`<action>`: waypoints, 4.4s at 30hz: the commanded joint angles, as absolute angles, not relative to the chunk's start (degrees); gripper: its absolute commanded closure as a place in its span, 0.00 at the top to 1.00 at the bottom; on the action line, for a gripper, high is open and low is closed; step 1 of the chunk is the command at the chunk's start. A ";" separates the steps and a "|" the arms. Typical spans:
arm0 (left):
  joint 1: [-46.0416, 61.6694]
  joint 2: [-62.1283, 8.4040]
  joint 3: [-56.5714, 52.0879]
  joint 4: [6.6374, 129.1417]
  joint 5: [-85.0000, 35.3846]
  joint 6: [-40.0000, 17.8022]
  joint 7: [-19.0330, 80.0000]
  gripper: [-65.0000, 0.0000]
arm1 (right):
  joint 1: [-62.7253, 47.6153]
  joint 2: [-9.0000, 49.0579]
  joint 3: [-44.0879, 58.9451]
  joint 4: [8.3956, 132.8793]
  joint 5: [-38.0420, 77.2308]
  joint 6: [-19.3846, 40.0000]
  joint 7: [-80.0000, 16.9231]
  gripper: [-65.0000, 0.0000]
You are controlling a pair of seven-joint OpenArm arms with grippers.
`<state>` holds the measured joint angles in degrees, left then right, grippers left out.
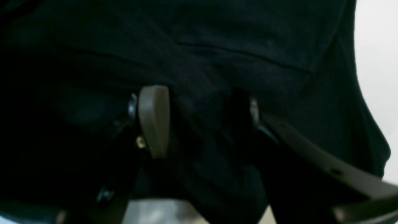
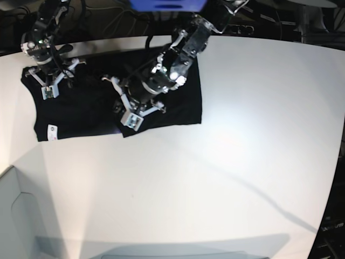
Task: Fold the T-shirt properly
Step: 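Hold the strip end with the right gripper and fold the left gripper's end toward it, then release the folded end and move the left gripper back to the strip's folded edge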
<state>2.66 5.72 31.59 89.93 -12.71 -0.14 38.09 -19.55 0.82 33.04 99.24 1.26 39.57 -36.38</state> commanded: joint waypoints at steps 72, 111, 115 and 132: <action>14.99 -9.98 16.92 111.52 -13.93 -0.92 36.97 0.51 | -13.05 2.24 36.70 105.63 1.10 40.00 -36.62 0.50; 13.23 -7.52 5.41 99.30 -13.93 -1.10 36.88 0.51 | 1.71 13.58 42.68 76.00 0.92 40.00 -36.09 0.63; 13.23 -7.52 5.41 99.21 -13.93 -1.10 36.88 0.51 | 0.66 13.49 42.68 74.15 0.92 40.00 -36.09 0.62; 11.30 -7.43 5.23 95.96 -13.93 -1.10 36.88 0.51 | -6.55 12.88 35.03 74.59 1.19 40.00 -36.09 0.00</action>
